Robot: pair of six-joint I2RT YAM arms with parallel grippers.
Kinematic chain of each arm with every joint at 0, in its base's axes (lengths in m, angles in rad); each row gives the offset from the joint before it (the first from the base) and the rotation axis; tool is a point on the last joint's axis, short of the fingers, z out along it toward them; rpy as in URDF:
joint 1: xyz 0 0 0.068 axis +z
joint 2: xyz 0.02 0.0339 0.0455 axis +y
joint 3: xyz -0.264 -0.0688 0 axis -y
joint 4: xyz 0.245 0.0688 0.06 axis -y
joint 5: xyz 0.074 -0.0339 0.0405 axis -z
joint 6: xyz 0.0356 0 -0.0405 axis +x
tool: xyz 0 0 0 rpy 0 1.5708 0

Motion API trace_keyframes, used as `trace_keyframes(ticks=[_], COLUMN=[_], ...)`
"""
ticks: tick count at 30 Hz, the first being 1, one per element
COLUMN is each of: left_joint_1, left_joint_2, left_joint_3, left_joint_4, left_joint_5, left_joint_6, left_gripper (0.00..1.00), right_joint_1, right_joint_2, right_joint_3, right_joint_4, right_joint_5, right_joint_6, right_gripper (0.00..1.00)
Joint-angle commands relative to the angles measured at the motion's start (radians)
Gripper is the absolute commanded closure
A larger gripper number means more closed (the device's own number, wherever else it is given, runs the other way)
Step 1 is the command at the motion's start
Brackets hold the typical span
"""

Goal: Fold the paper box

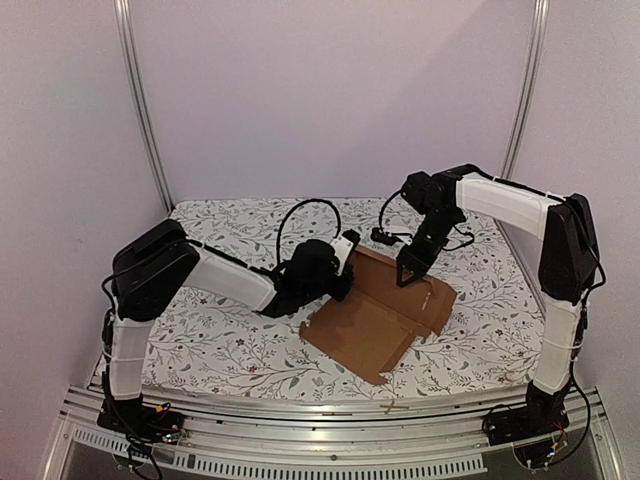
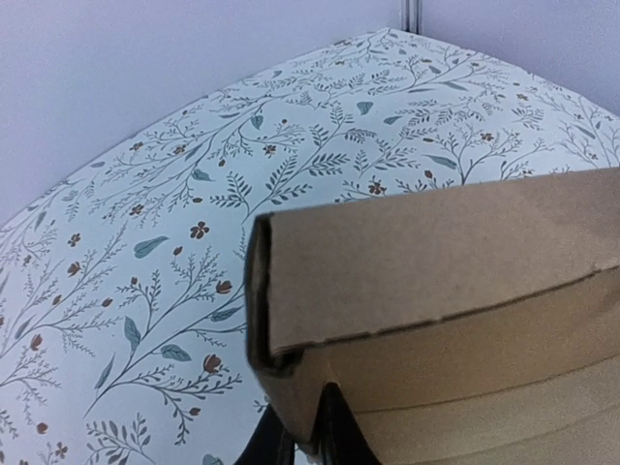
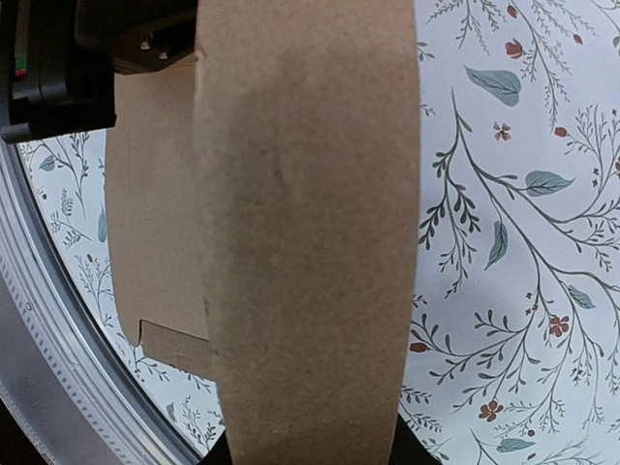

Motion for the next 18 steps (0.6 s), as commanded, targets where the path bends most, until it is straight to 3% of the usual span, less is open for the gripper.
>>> trace_keyframes(ticks=[1,9,13,18], left_joint_1=[-0.009,-0.001,-0.001,-0.008], left_joint_2=[0.015,0.037,0.061,0.08], left_joint_3=[-0.03,-0.008,0.022,0.042], left_joint_4=[0.048,0.015,-0.027,-0.057], left_joint_5=[0.029,0.096,0.089,-0.068], left_joint_6=[0.015,0.021,0.018,0.006], left_gripper=[0.83,0.92,0.9,0.95], right_joint_1=[0.01,0.009,0.01,0.009], right_joint_2=[0.027,0.04,0.037,0.026], right_joint_3=[0.04,0.051,0.05,0.052], right_joint_4=[-0.017,-0.016,-0.016,-0.023], right_joint_5=[-0.106,-0.091,-0.097,-0.156], right_joint_6=[0.029,0.024,0.024,0.044], right_gripper=[0.69,0.69,0.69,0.68])
